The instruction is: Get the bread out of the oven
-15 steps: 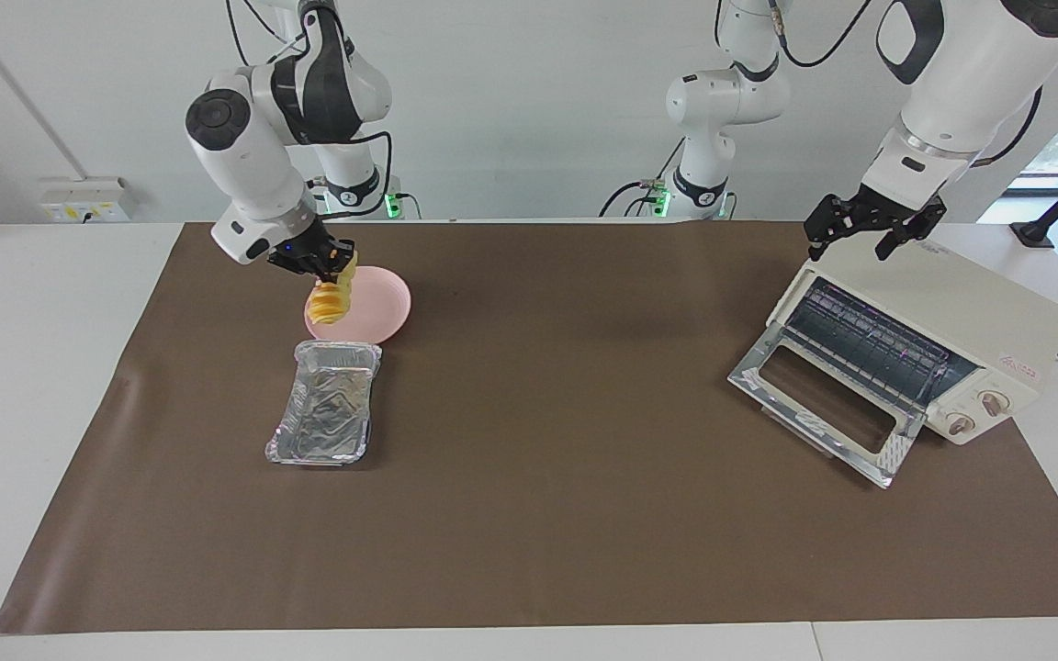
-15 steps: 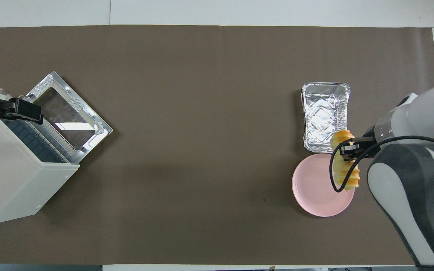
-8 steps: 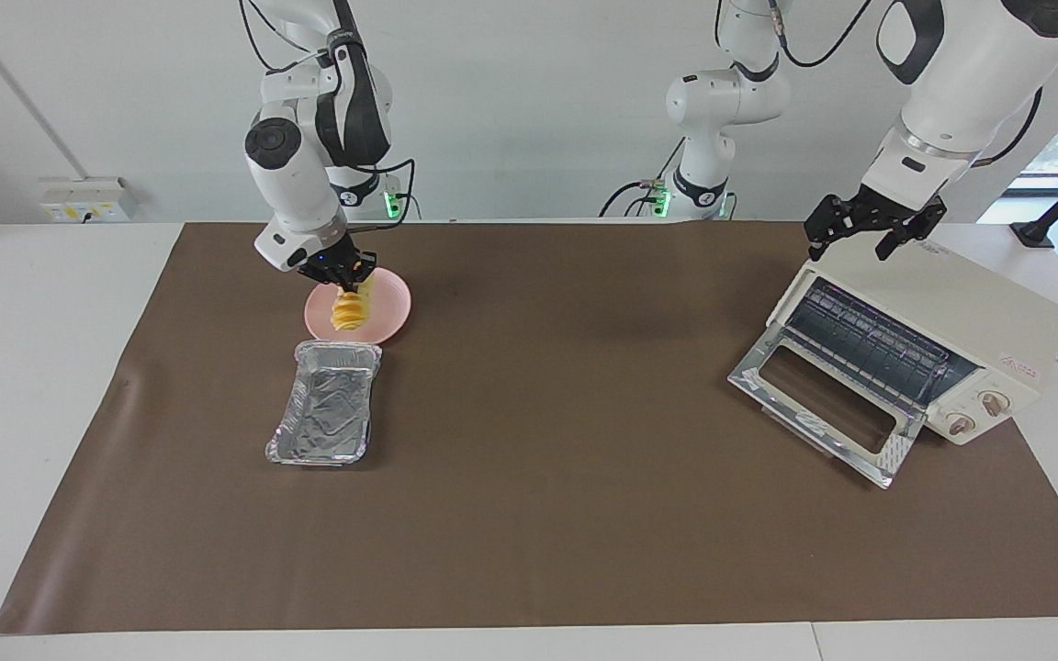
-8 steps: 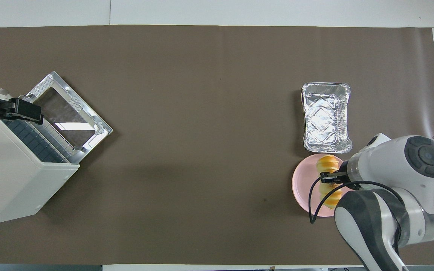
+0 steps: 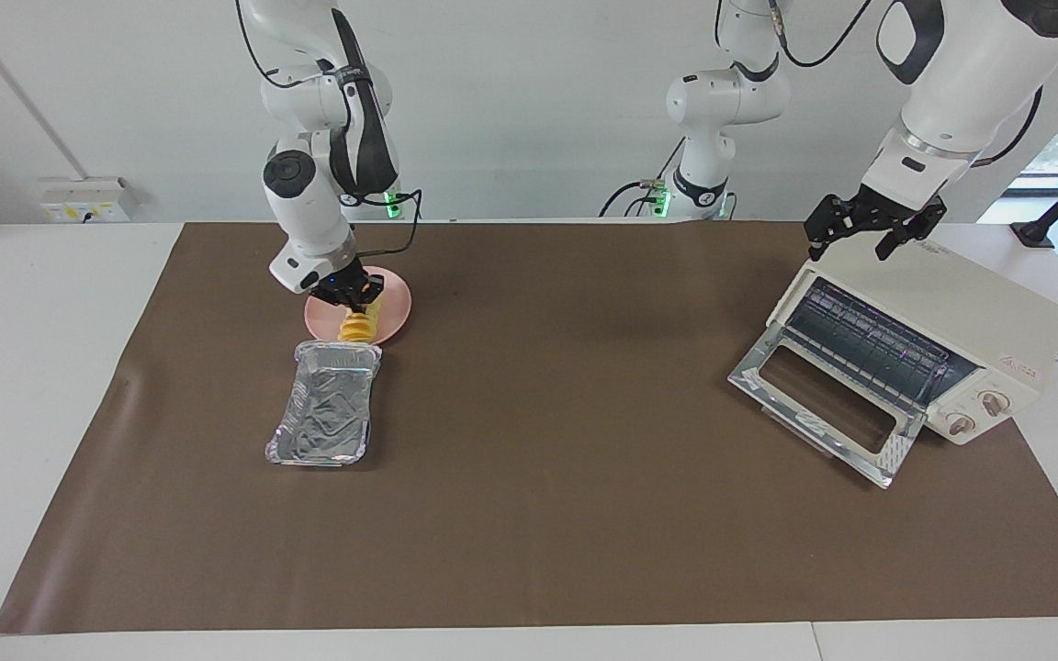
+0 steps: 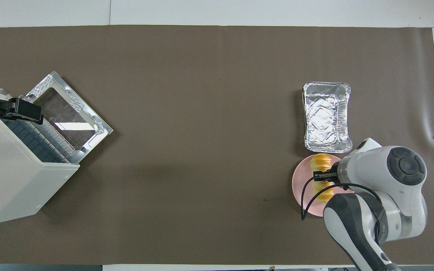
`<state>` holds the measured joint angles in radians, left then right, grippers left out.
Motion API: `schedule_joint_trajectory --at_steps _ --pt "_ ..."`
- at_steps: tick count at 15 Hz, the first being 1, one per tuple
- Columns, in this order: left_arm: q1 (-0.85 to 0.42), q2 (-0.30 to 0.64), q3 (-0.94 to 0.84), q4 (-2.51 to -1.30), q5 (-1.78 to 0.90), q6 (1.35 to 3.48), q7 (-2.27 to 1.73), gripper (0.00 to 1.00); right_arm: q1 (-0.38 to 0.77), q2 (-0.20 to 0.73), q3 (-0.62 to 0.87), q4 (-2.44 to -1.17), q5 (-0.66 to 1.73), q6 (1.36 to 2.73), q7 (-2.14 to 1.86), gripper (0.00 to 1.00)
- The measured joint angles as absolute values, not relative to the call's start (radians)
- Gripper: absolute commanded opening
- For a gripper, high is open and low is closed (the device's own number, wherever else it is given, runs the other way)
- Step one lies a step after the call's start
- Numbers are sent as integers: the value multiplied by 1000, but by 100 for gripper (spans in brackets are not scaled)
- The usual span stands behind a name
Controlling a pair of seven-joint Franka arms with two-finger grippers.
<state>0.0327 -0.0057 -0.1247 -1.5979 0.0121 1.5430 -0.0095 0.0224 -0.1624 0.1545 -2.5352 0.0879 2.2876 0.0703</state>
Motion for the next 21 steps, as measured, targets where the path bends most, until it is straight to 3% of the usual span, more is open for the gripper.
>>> schedule_joint_trajectory --at_steps 1,3,4,10,21 --pt "33 -6 -125 -1598 12 1543 -10 100 26 -162 155 -2535 88 2288 70 11" --pt "33 -6 -125 -1598 12 1543 -10 100 27 -162 155 -2535 88 2288 70 85" --pt "33 -6 -125 -1598 12 1543 -10 100 27 -162 155 -2535 88 2287 70 100" --pt "33 -6 -125 -1598 12 1543 -10 100 29 -165 154 -2480 88 2249 70 100" --pt "33 -6 -125 -1598 12 1543 -10 100 -70 -186 143 -1990 84 1828 68 100"
